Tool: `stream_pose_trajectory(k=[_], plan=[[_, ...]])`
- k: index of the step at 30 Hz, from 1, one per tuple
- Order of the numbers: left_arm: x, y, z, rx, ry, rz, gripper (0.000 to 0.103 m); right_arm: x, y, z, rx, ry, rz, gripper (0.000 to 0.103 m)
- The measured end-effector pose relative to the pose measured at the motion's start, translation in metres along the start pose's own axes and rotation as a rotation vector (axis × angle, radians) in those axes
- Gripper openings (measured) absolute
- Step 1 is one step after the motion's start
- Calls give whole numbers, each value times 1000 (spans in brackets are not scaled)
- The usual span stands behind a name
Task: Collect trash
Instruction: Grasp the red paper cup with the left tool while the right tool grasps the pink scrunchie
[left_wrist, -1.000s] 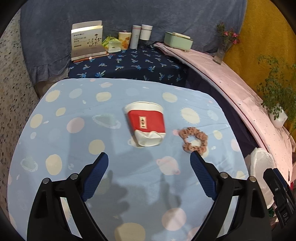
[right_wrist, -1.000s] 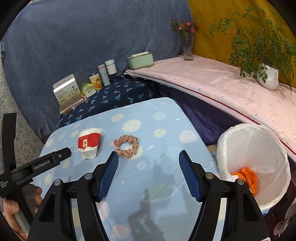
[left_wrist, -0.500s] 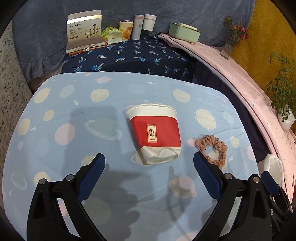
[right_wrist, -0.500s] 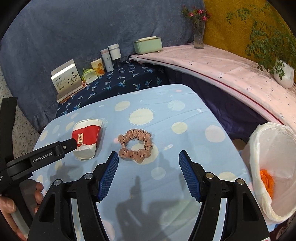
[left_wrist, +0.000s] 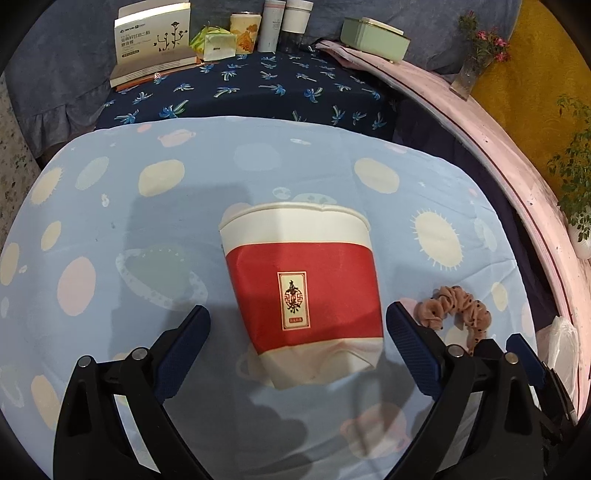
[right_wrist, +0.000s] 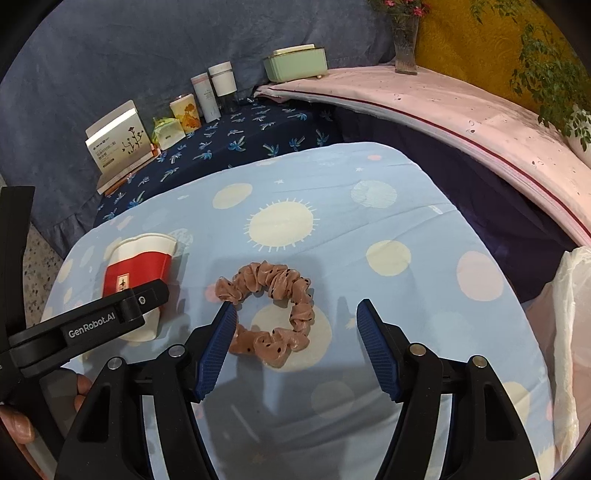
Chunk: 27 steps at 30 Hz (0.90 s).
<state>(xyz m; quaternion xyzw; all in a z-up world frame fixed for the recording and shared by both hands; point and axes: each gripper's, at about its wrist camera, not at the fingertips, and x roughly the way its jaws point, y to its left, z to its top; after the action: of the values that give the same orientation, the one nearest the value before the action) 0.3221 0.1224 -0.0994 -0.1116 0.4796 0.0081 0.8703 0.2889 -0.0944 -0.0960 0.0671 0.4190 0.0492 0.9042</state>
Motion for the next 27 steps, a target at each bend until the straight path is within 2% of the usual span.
stream_pose_trajectory(k=[2, 3, 5, 7, 8, 12, 18, 27], plan=[[1, 0, 0, 8, -11, 4, 90, 6, -1, 0, 2, 10, -3, 62], [1, -1, 0, 13, -14, 3, 86, 9, -2, 0, 4, 16, -4, 57], [1, -2, 0, 23, -14, -10, 76, 14, -2, -1, 3, 33, 0, 51], [1, -3, 0, 30, -9, -27, 62, 19, -1, -4, -6, 45, -1, 42], [1, -3, 0, 32, -6, -31, 62, 19, 0, -4, -14, 44, -5, 40], [-3, -6, -4, 38, -12, -32, 61, 18, 3, -6, -27, 54, 4, 12], [-19, -14, -12, 47, -23, -42, 61, -1, -5, -10, -9, 37, 10, 10], [-59, -49, -25, 89, -59, -84, 61, -58, -37, -13, 48, -43, -3, 9]])
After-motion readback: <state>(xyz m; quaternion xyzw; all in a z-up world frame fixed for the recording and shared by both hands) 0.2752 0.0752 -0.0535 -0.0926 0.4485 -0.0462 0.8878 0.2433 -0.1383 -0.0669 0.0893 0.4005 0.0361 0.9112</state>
